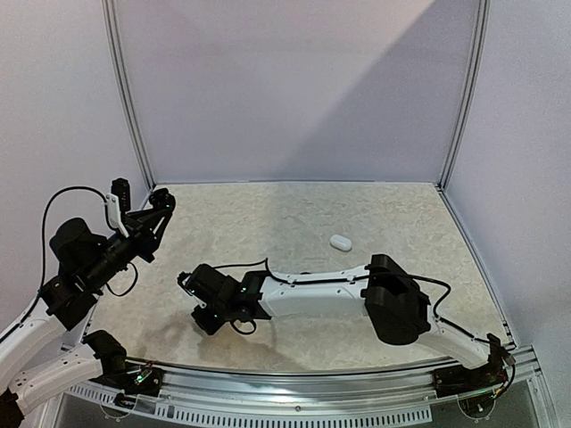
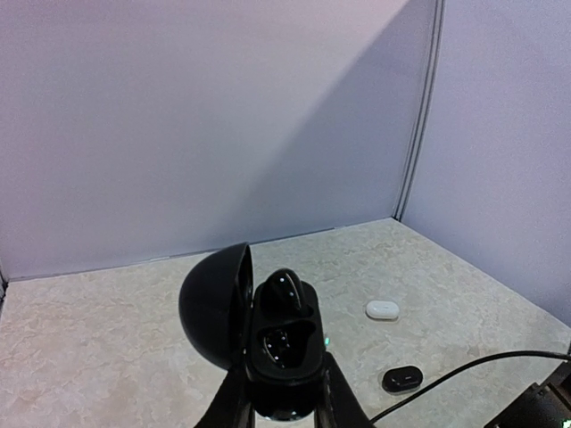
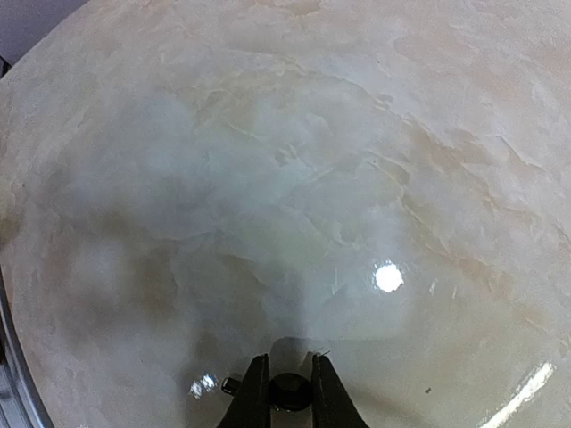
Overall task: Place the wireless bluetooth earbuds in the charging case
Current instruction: Move the left earbud to the corner of the board.
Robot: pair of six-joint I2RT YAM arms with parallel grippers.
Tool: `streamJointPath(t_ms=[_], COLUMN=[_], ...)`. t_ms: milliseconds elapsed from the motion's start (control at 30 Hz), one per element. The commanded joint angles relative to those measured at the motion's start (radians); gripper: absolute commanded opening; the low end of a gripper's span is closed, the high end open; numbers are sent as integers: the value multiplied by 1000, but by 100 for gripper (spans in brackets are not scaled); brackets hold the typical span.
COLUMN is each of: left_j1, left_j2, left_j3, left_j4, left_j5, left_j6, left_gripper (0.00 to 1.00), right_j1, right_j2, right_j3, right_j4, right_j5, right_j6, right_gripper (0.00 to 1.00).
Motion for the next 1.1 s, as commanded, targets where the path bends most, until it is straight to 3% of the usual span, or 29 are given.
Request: streamJointPath(t_ms=[0,200,533,800,1067], left_j1=[16,16,16,16,16], left_j2=[1,0,8,14,14], left_j3=[-2,0,4,7,2], left_j4=[11,10,8,11,17], left_j5=[20,47,83,86,87], left_j6=[20,43,74,83,86], left_gripper=[0,0,0,0,0], right_j1=[2,-5,-6,-6,-7], right_j2=[-95,-238,-383,-351,-290], right_j3=[-117,-312,-530,-533,-465], right_j4=[-119,-242,-597,-794,-848], right_j5=[60,95,109,128,141], right_j6=[-61,-111,-144,-183,-256], right_gripper=[8,6,6,6,14])
